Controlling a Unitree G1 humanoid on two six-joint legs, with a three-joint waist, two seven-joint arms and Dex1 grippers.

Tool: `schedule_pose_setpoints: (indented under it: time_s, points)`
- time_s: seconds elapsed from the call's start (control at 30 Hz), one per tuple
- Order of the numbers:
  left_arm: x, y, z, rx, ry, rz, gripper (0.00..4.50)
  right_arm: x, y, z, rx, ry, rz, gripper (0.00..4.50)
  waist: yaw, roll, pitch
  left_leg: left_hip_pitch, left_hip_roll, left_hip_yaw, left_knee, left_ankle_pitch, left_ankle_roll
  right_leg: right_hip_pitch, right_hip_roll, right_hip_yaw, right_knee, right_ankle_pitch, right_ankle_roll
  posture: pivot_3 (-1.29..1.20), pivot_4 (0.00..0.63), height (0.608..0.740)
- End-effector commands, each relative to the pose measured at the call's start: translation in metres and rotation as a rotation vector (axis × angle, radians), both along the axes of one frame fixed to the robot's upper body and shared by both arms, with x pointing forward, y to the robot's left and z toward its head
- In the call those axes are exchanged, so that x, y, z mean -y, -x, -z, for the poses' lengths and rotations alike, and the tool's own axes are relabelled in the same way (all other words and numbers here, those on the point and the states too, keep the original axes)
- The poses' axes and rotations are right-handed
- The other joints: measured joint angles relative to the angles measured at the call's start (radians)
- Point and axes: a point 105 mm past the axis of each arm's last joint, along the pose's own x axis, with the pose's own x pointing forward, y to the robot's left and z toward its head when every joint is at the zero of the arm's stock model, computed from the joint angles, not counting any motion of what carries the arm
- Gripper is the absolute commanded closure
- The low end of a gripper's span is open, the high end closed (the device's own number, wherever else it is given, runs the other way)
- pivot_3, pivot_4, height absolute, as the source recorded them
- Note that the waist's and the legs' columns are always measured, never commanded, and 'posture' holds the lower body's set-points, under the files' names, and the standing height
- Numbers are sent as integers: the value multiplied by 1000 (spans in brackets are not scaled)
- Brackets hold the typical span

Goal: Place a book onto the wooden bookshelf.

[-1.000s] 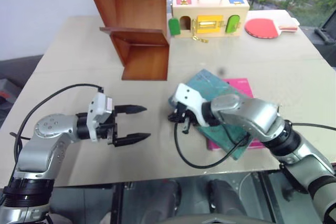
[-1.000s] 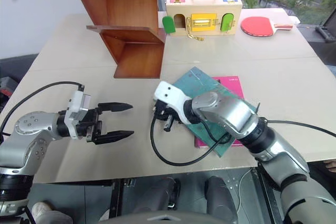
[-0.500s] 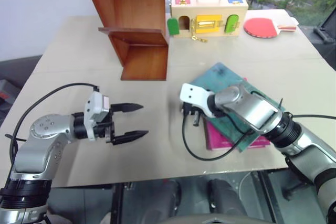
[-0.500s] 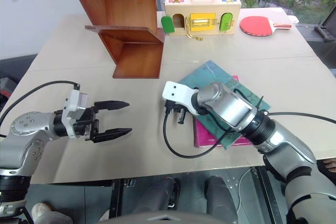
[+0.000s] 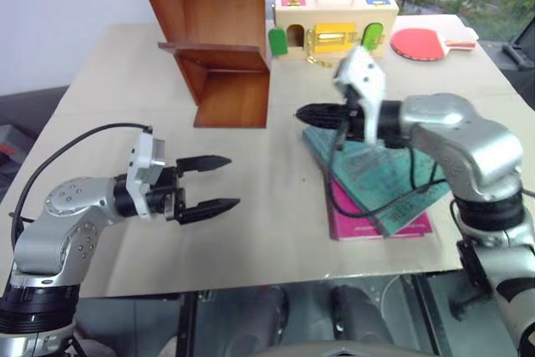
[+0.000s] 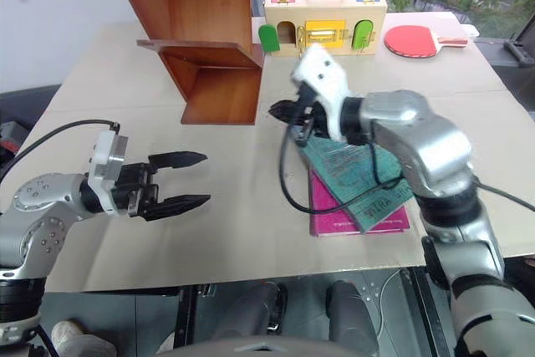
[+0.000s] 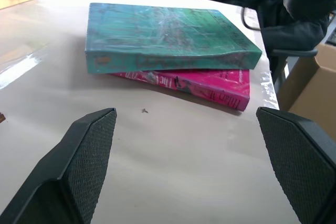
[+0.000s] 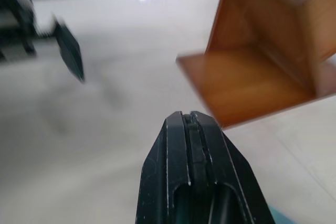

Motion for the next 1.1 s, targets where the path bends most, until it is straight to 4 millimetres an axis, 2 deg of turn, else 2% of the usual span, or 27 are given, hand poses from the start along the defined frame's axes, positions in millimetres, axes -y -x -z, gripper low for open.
schedule_pose_setpoints:
  time_s: [0.03,0.13,0.17,0.23,0.33,0.37,0.43,0.47,0.5,0.6,0.63,0.9,1.1]
  points:
    - [20,-9,-2,15,31,-31,0,45,15,-11,81,-24,113,4236,7,0,0,0,0,0,0,0,0,0,0,0,0,0,0,0,150,740]
    - [38,-13,10,-42,68,-15,0,98,6,13,89,82,381,3242,13,0,0,0,0,2,1,0,0,1,-1,1,1,0,0,0,150,740]
    - [45,-14,13,-53,73,-9,0,121,-1,18,111,111,511,2827,14,0,0,1,0,2,1,0,0,2,-1,1,2,0,0,0,150,740]
    - [54,-16,16,-70,81,4,0,151,-8,24,135,155,665,1964,6,0,0,2,0,4,1,0,0,1,0,3,4,0,0,0,150,740]
    - [63,-18,19,-100,88,24,0,187,-18,38,133,228,810,1964,-5,0,0,4,1,8,1,0,-1,-1,0,7,10,0,0,0,150,740]
    - [65,-17,19,-92,85,35,0,194,-19,48,123,266,816,1964,-6,0,0,5,1,8,1,1,-1,-1,0,7,11,0,0,0,150,740]
    - [66,-16,18,-82,78,58,0,197,-20,61,93,293,800,1964,-6,0,0,6,1,9,1,1,-1,-1,1,8,11,0,0,0,150,740]
    - [64,-15,17,-79,76,74,0,195,-21,67,67,280,783,2503,-6,0,0,6,2,9,1,1,-1,-1,1,8,11,0,0,0,150,740]
    - [62,-14,16,-76,70,89,0,194,-21,74,54,299,765,2746,-7,0,0,6,2,9,1,1,-1,-1,2,8,11,0,0,0,150,740]
    - [57,-12,14,-62,47,116,0,191,-19,85,35,337,725,4188,-5,0,0,6,2,10,1,1,-1,-1,1,9,11,0,0,0,150,740]
    - [55,-11,13,-59,42,121,0,188,-17,86,28,330,707,4354,-4,0,0,6,2,10,1,1,-1,-1,1,9,11,0,0,0,150,740]
    - [40,-10,17,-40,-7,119,0,158,4,88,-29,280,534,4354,-2,0,0,5,2,9,1,1,-1,-1,1,8,9,0,0,0,150,740]
    - [40,-13,25,-60,-21,102,0,151,6,81,-20,235,533,4354,0,0,0,4,2,9,1,1,-1,0,1,8,9,0,0,0,150,740]
